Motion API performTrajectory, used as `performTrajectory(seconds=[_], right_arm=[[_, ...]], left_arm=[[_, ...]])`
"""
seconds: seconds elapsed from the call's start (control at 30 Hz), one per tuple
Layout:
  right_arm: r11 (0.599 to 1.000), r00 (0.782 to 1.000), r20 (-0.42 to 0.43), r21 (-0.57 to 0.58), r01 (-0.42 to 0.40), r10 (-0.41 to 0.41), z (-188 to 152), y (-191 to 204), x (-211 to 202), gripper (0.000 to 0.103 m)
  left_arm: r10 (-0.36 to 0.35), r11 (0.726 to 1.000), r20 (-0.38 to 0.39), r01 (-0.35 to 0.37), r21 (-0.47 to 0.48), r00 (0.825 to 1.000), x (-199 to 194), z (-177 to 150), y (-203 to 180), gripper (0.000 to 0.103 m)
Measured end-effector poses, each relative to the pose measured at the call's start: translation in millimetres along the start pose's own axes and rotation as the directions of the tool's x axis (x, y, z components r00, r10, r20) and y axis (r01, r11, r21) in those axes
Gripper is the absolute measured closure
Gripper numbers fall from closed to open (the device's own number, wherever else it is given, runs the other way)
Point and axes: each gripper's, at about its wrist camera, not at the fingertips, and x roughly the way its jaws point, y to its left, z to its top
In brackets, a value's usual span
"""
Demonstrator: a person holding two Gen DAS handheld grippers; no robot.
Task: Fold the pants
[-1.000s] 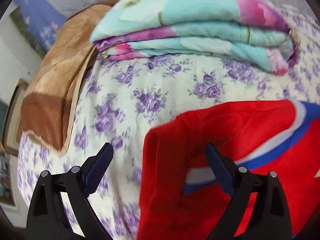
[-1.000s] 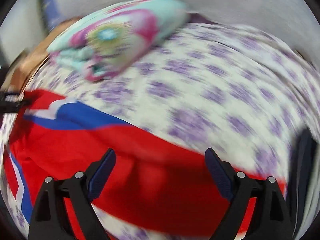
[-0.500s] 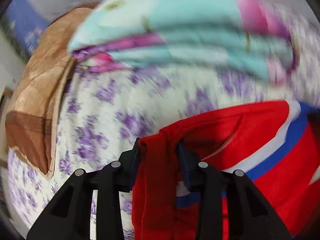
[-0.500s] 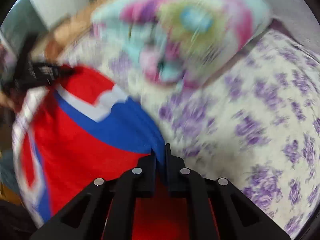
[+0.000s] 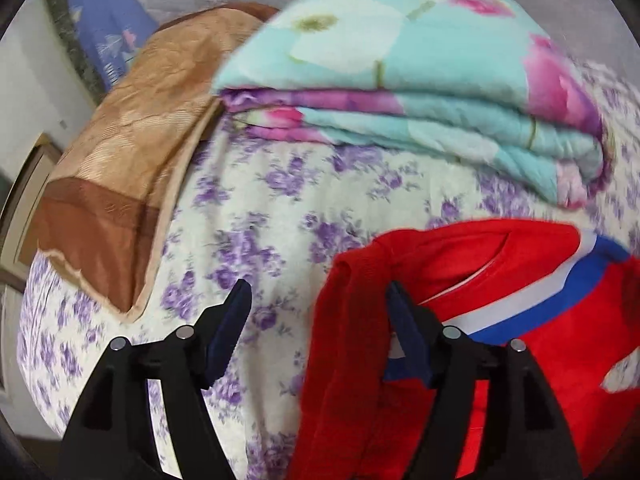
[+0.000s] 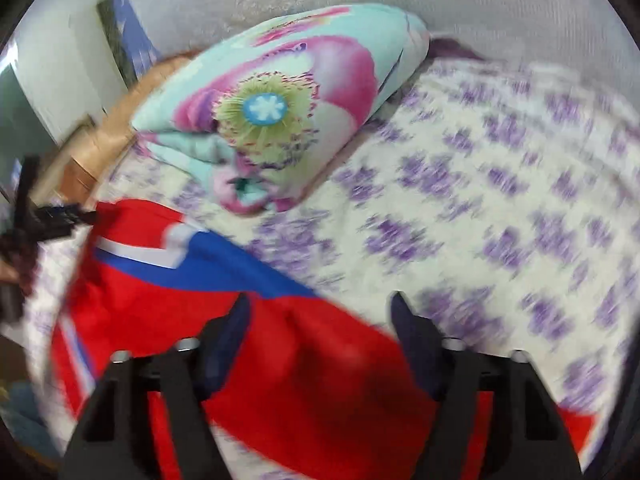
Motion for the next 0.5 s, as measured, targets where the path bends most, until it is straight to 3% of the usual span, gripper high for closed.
performTrajectory(seconds=[0.07, 0.13, 0.17, 0.2, 0.23, 0.3, 0.37, 0.4, 0.43, 0.5], right_arm=[[0.998, 0.998, -0.023, 0.016, -0.054, 0.054, -9.4, 10.4, 4.7, 0.045], [0.992, 0.992, -0.039, 0.034, -0.122, 0.123, -19.7, 27.1, 14.0, 0.045], [0.987, 0.986, -0.056, 0.049, -0.155, 0.158, -24.5, 34.8, 22.3, 0.044], [0.982, 0.98, -0.072, 0.065, -0.18, 0.184, -28.2, 39.5, 27.9, 0.041], [0.977, 0.974, -0.094, 0.08, -0.197, 0.204, -32.8, 44.0, 33.3, 0.026], [0.988, 0.98, -0.144, 0.083, -0.128, 0.14, -43.3, 42.2, 43.4, 0.022], [0.992, 0.987, -0.158, 0.123, 0.0, 0.02, -55.6, 12.1, 38.9, 0.022], [0.98, 0.991, -0.133, 0.2, 0.002, 0.025, -63.3, -16.5, 27.0, 0.022], [0.958, 0.994, -0.11, 0.283, 0.032, -0.001, -72.2, -47.0, 11.1, 0.022], [0.91, 0.986, -0.105, 0.381, 0.163, -0.133, -88.4, -93.7, -18.2, 0.022]], left_arm=[[-0.042, 0.999, 0.001, 0.042, -0.033, 0.999, -13.5, -2.4, -3.7, 0.034], [-0.13, 0.99, -0.016, 0.129, -0.048, 0.991, -23.9, -7.5, -17.5, 0.014], [-0.197, 0.979, -0.035, 0.195, -0.055, 0.98, -26.8, -13.2, -30.4, 0.01], [-0.246, 0.968, -0.051, 0.244, -0.054, 0.968, -26.2, -18.7, -42.5, 0.008], [-0.275, 0.961, -0.067, 0.272, -0.048, 0.959, -24.1, -23.0, -51.2, 0.008], [-0.273, 0.961, -0.139, 0.276, 0.003, 0.952, -8.2, -34.5, -76.8, 0.008], [-0.157, 0.984, -0.198, 0.17, 0.051, 0.968, 15.6, -46.2, -88.2, 0.008], [-0.108, 0.991, -0.22, 0.122, 0.053, 0.969, 25.6, -51.6, -86.7, 0.008], [-0.112, 0.991, -0.228, 0.126, 0.046, 0.967, 30.4, -55.6, -83.7, 0.008], [-0.139, 0.988, -0.198, 0.15, 0.043, 0.97, 24.4, -59.7, -79.5, 0.008]])
